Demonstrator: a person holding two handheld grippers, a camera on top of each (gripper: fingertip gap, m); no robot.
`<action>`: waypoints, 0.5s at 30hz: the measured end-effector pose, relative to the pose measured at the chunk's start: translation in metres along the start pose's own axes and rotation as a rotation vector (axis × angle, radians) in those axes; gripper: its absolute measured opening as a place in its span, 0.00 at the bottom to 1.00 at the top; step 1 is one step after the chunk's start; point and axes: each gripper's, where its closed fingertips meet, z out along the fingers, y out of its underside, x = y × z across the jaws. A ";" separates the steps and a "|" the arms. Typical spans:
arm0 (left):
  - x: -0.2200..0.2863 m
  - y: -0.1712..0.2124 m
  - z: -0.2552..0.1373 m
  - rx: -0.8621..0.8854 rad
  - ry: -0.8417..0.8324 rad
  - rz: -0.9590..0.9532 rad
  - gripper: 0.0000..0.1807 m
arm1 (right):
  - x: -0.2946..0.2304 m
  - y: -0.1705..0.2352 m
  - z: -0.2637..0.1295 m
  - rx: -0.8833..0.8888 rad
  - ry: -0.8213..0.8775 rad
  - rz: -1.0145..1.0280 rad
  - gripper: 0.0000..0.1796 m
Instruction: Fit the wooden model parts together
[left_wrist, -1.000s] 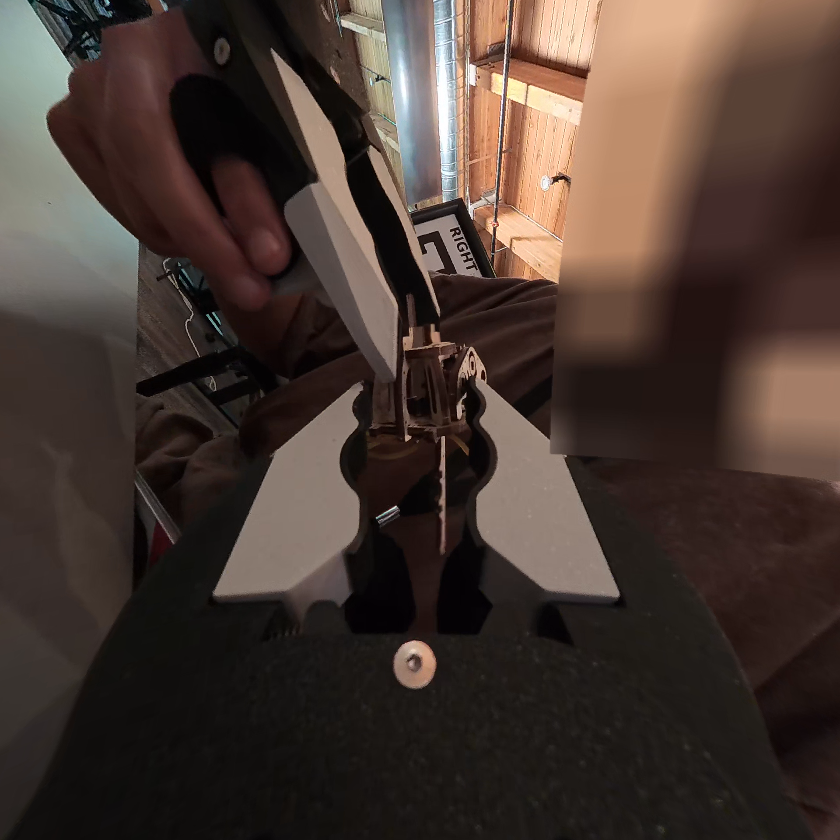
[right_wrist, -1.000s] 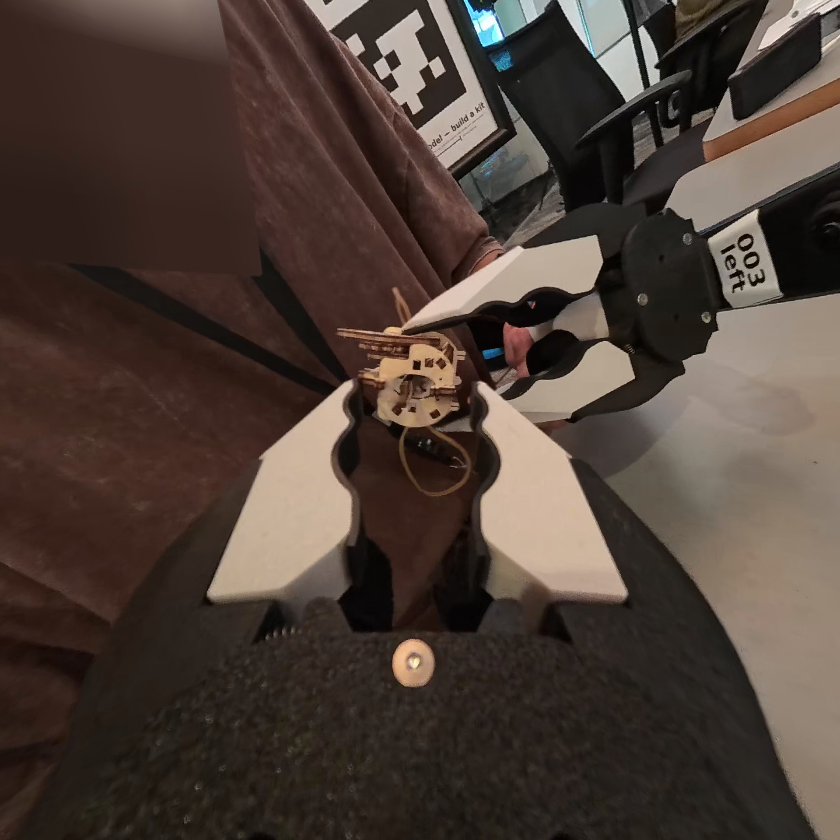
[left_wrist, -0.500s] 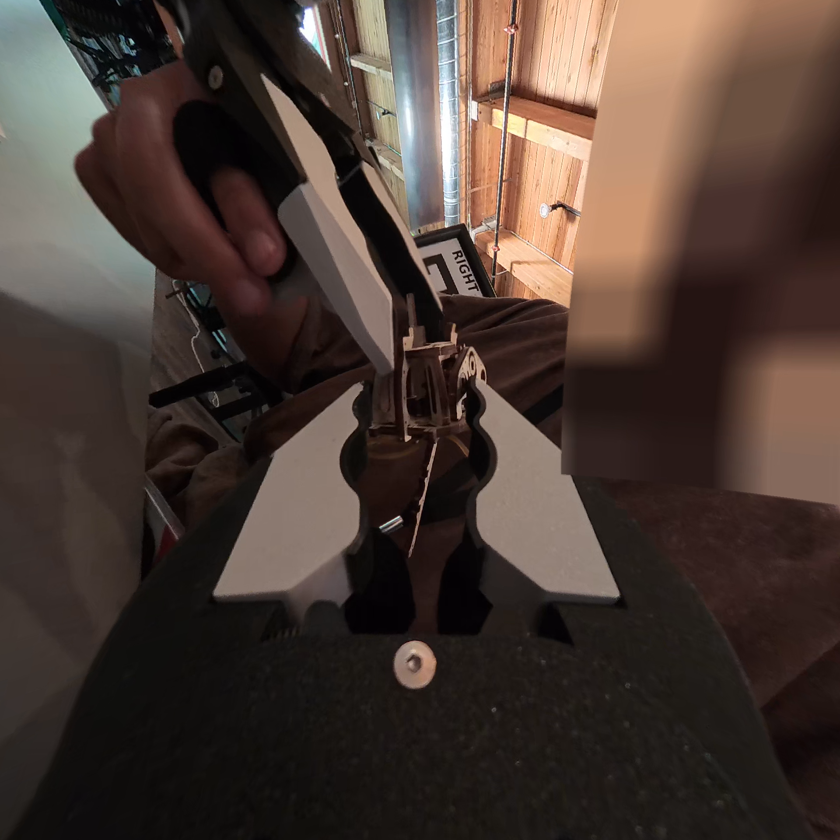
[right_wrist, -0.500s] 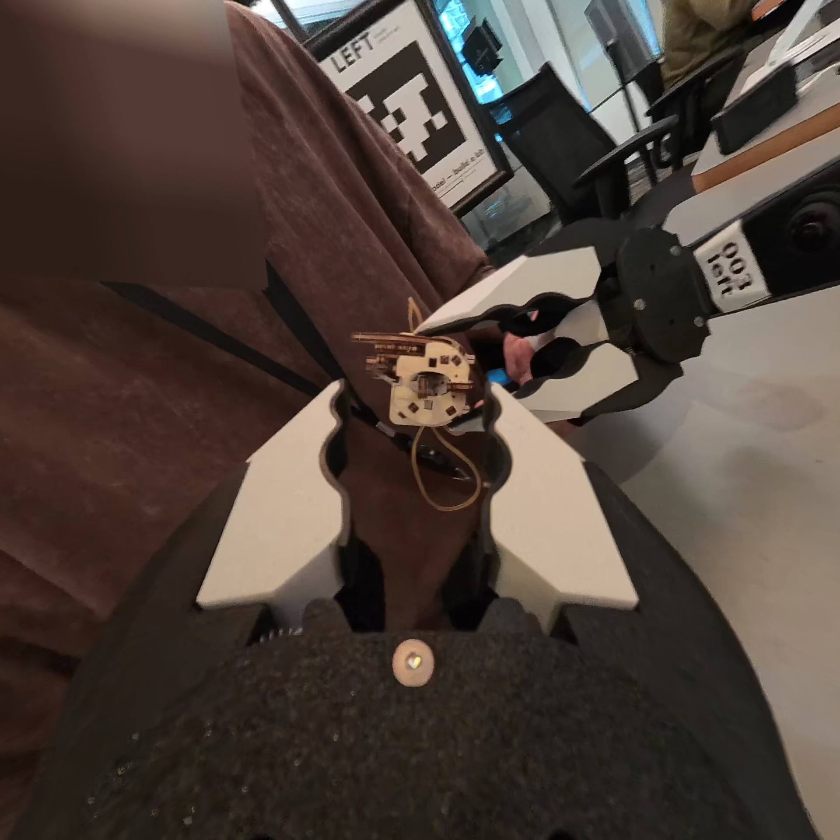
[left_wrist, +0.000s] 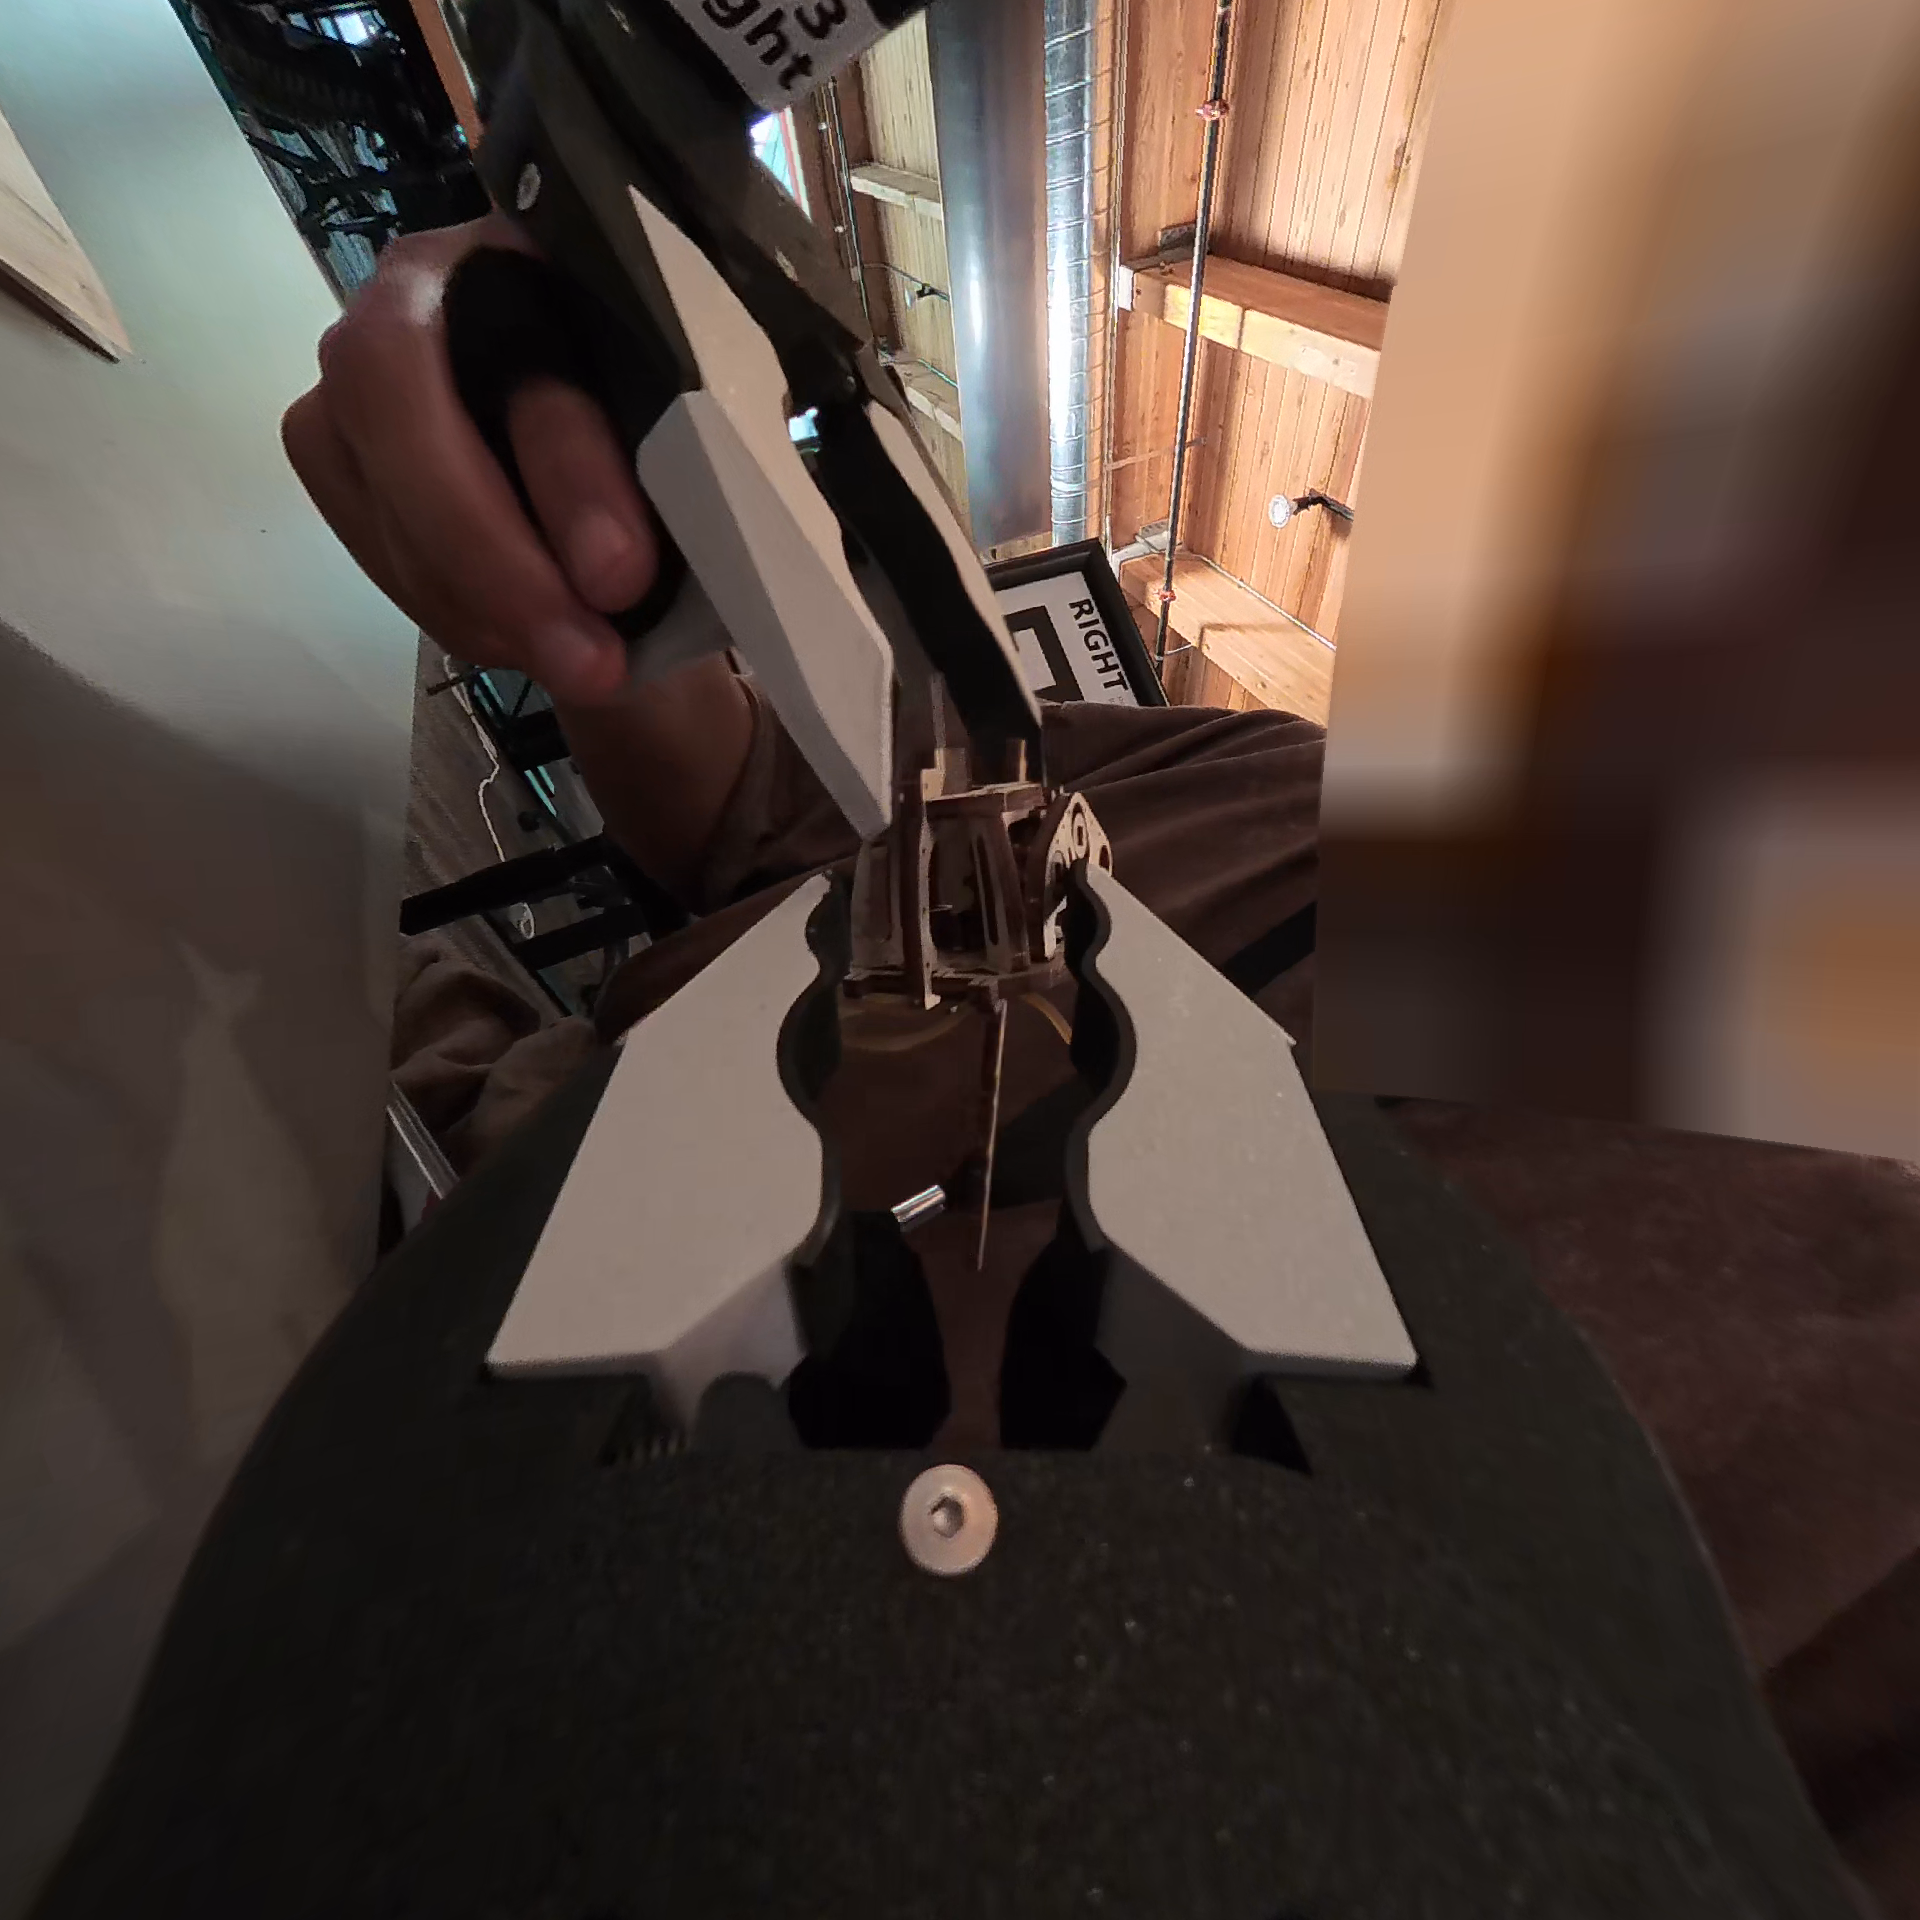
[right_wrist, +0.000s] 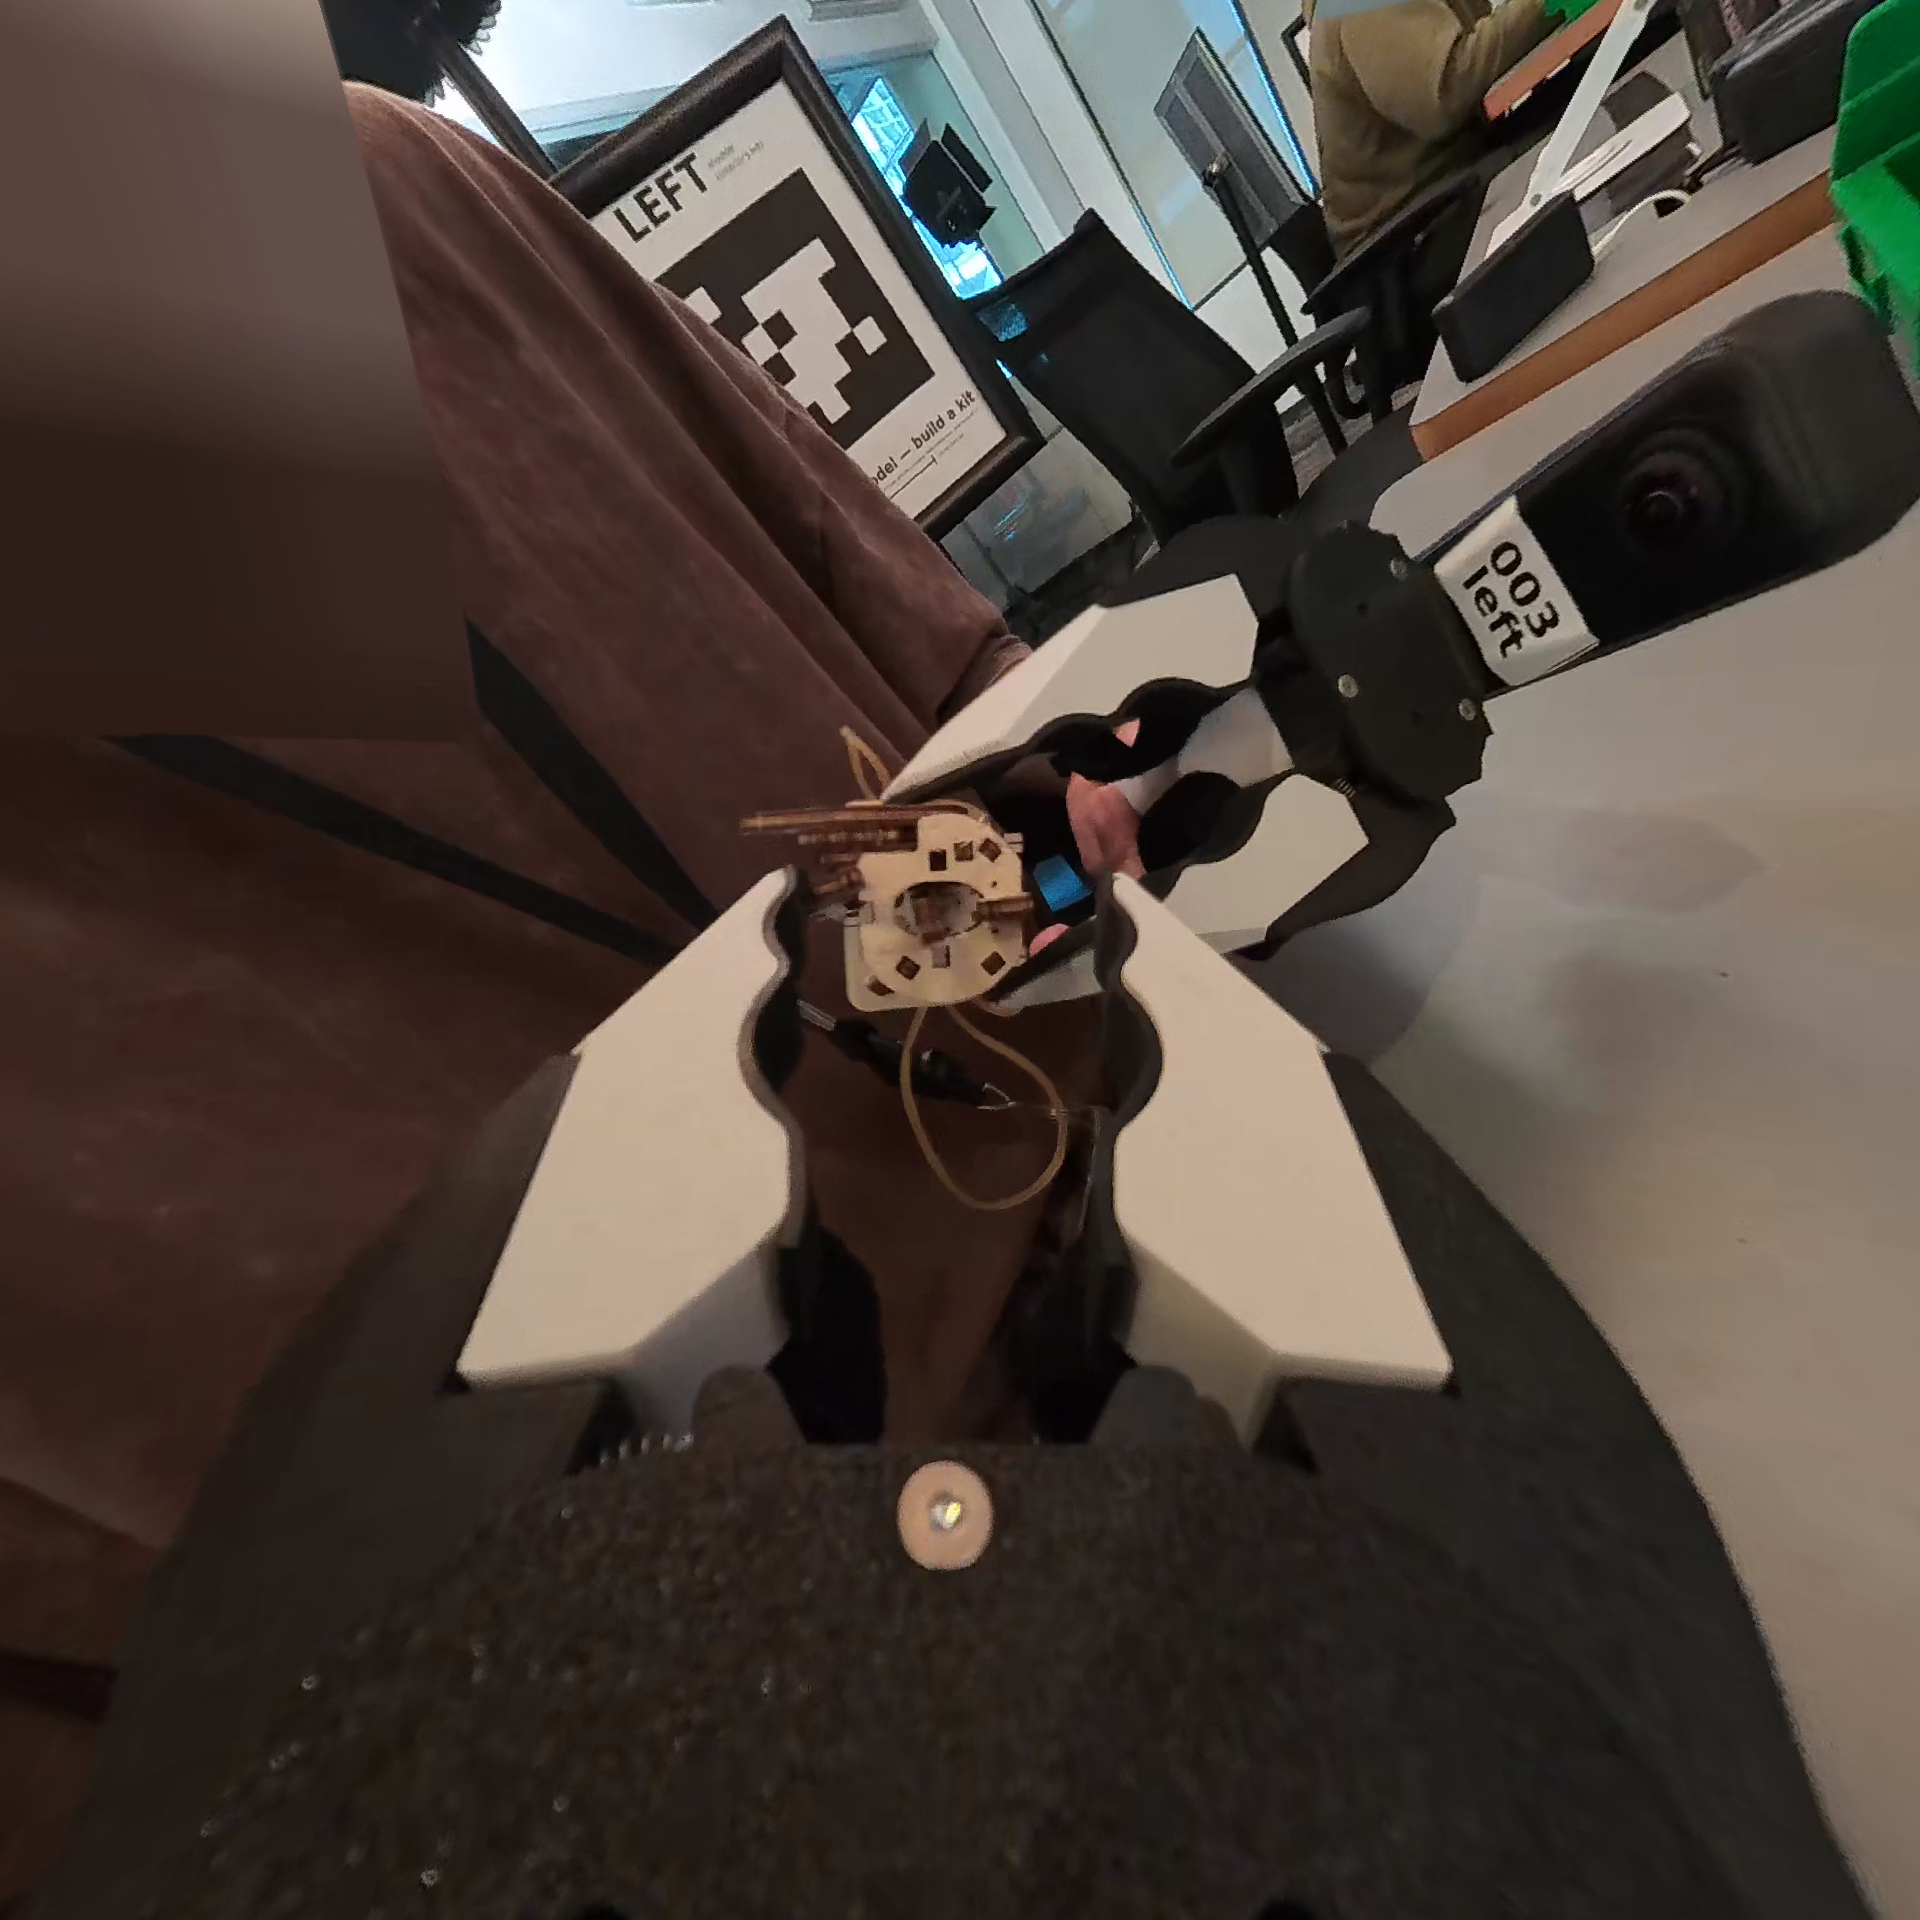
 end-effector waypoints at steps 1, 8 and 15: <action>0.001 0.000 0.000 0.001 0.001 0.001 0.22 | 0.000 0.000 0.000 0.000 -0.002 0.001 0.30; -0.002 -0.004 -0.003 0.024 -0.015 0.006 0.22 | 0.005 -0.001 -0.003 0.013 0.021 0.006 0.29; -0.001 -0.028 -0.016 0.160 -0.051 0.062 0.22 | 0.025 -0.032 -0.036 0.153 0.247 -0.039 0.30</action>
